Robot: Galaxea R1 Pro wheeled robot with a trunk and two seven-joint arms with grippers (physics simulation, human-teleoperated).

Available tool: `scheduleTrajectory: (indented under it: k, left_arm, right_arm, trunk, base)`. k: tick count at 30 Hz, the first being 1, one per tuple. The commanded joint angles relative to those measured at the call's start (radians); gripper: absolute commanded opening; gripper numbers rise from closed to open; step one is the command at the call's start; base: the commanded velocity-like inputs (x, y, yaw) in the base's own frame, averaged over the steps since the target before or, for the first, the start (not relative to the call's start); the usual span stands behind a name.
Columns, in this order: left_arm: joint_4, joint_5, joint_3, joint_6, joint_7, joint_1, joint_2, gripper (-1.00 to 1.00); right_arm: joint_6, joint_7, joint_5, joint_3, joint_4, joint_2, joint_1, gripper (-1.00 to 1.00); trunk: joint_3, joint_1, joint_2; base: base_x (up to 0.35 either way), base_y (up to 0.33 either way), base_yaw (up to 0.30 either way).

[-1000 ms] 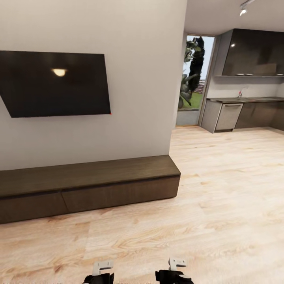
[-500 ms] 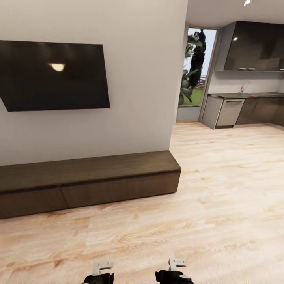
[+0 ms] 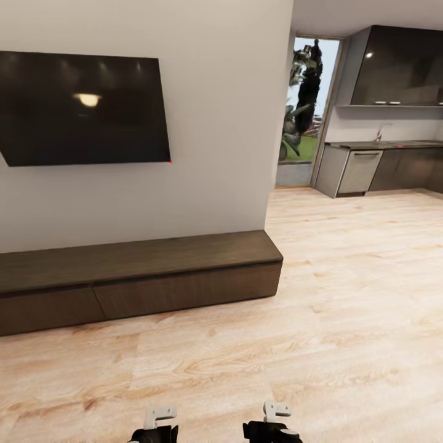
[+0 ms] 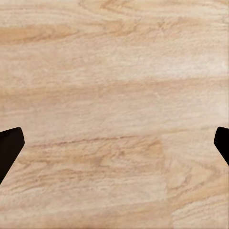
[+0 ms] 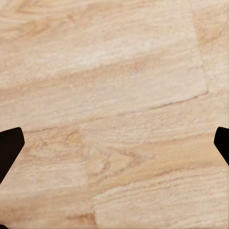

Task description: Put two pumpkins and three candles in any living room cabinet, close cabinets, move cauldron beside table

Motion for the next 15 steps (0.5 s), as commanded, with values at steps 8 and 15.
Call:
scheduleTrajectory:
  k: [8,15]
  left_arm:
    - [-0.05,0.037,-0.007,0.174,-0.006,-0.002,0.003,1.0]
    - [-0.629,0.174,-0.007,0.623,-0.009,0.002,0.084,1.0]
  right_arm:
    - [0.007,-0.009,-0.01,0.0,-0.042,-0.001,-0.001,1.0]
    - [0.067,-0.013,-0.022,-0.008,-0.238,-0.001,-0.006,1.0]
  trunk:
    - [-0.008,0.008,-0.015]
    - [-0.008,0.008,-0.015]
  base:
    - [0.0,0.0,0.0]
    - [0.0,0.0,0.0]
